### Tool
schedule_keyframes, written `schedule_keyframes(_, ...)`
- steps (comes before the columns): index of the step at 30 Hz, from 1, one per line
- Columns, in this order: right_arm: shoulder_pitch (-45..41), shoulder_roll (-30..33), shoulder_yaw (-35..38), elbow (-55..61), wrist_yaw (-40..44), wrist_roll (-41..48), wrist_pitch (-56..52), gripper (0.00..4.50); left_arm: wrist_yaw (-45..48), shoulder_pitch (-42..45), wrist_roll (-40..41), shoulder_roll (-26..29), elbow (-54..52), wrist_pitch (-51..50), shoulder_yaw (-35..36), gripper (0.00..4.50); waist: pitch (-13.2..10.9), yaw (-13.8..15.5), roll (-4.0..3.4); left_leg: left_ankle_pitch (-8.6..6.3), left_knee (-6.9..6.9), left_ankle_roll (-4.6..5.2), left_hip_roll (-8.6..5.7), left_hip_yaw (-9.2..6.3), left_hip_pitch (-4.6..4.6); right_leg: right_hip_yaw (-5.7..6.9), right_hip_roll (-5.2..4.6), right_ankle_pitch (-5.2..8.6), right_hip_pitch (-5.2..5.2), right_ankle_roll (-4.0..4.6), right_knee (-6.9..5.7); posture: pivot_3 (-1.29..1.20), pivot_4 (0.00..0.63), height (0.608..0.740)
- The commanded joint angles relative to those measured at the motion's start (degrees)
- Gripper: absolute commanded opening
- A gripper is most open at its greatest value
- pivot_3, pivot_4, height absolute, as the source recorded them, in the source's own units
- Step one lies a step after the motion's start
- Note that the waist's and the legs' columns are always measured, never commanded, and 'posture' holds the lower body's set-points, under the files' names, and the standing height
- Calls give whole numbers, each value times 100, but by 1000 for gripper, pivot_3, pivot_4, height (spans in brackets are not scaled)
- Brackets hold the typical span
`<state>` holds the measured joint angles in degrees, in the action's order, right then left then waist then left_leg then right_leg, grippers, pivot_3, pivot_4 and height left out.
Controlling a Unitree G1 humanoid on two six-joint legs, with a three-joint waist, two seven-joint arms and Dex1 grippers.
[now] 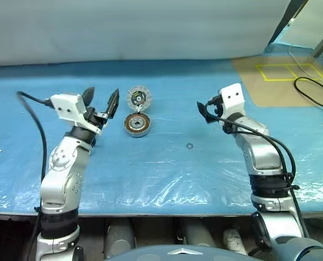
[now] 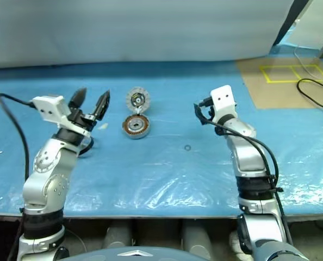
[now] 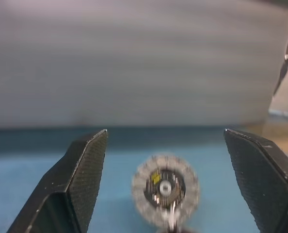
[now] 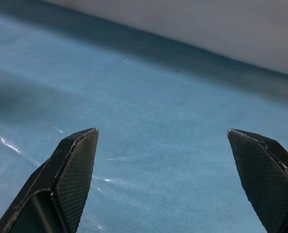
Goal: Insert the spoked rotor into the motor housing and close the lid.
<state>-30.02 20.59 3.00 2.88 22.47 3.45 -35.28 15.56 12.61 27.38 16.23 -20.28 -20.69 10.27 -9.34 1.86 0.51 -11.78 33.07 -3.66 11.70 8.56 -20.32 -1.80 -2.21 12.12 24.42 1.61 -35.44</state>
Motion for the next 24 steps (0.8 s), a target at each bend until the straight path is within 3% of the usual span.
schedule_keyframes(1, -347, 171, -36, -3, 543, 326, 288, 4500, 660, 264, 256, 414, 273, -181, 62, 4033, 0, 12, 0, 0, -1, 0, 3, -3, -4, 4, 3, 1, 5, 4, -3, 0, 150, 740)
schedule_keyframes(5, -439, 283, -52, 13, 838, 458, 438, 4500, 1212, 441, 415, 809, 689, -269, 157, 4033, 0, 67, 0, 0, -2, 0, 2, -2, -12, 10, -4, 3, 6, 7, -1, 0, 150, 740)
schedule_keyframes(16, -303, 765, -426, 368, 2172, 1068, 269, 4500, 1839, 315, 1178, 617, 789, -677, 145, 4033, -1, 95, 2, 0, 3, 1, 3, -1, -21, 12, -10, 17, 6, 31, 2, 0, 150, 740)
schedule_keyframes(24, -660, 834, -537, 71, 2675, 1196, 468, 4500, 2745, 423, 1356, 1269, 1132, -1042, 165, 4033, -3, 69, 5, 0, 3, 2, 7, 0, -15, 14, -9, 19, 7, 36, 1, 0, 150, 740)
